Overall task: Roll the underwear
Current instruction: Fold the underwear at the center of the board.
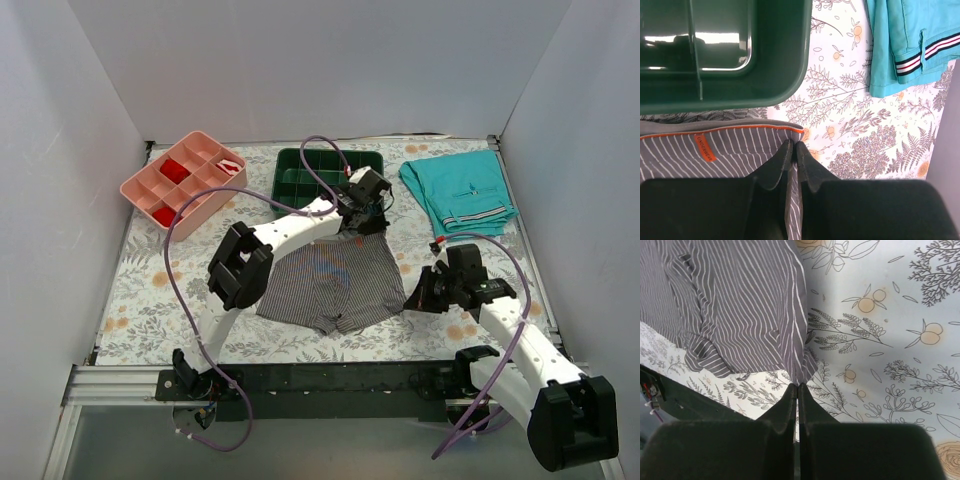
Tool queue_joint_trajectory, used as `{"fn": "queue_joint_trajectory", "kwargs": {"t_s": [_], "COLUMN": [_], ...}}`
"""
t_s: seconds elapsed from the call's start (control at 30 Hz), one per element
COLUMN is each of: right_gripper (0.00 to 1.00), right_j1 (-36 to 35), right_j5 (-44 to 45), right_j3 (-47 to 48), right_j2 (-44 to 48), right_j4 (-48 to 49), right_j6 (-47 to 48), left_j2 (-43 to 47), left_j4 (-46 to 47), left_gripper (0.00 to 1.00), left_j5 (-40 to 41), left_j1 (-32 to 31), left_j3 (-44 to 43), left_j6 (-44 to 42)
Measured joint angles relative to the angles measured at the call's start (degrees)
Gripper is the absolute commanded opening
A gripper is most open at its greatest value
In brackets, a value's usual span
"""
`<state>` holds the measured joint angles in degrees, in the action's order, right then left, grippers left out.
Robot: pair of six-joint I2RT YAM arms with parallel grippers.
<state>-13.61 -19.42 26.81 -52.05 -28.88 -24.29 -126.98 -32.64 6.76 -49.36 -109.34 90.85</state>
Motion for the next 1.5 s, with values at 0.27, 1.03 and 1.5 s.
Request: {"fn": "queue_joint_trajectory", "kwargs": {"t_s": [0.27,1.03,1.5], "right_gripper": [0.01,0.01,0.01], "right_j1": [-0.02,-27.82,-39.98], "right_j5": [-4.50,-1.66,0.44], "right_j3": [1.46,15.89,35.08], "right_j2": [3.93,-8.24,-29.09], "right_j4": [-1.77,3.28,6.86], "right_j6": [0.50,-9.49,-12.87], "left_j2": [3.87,25.79,35.21], "left_j4": [2.14,12.09,17.42], "left_gripper": [0.00,0.00,0.00], "left_j5": [0.11,-2.47,-10.29], "left_j1": [0.00,9.55,20.11], "left_j3": [4.94,29.73,43.71], "left_j6": [-0.28,-2.60,-5.18]}}
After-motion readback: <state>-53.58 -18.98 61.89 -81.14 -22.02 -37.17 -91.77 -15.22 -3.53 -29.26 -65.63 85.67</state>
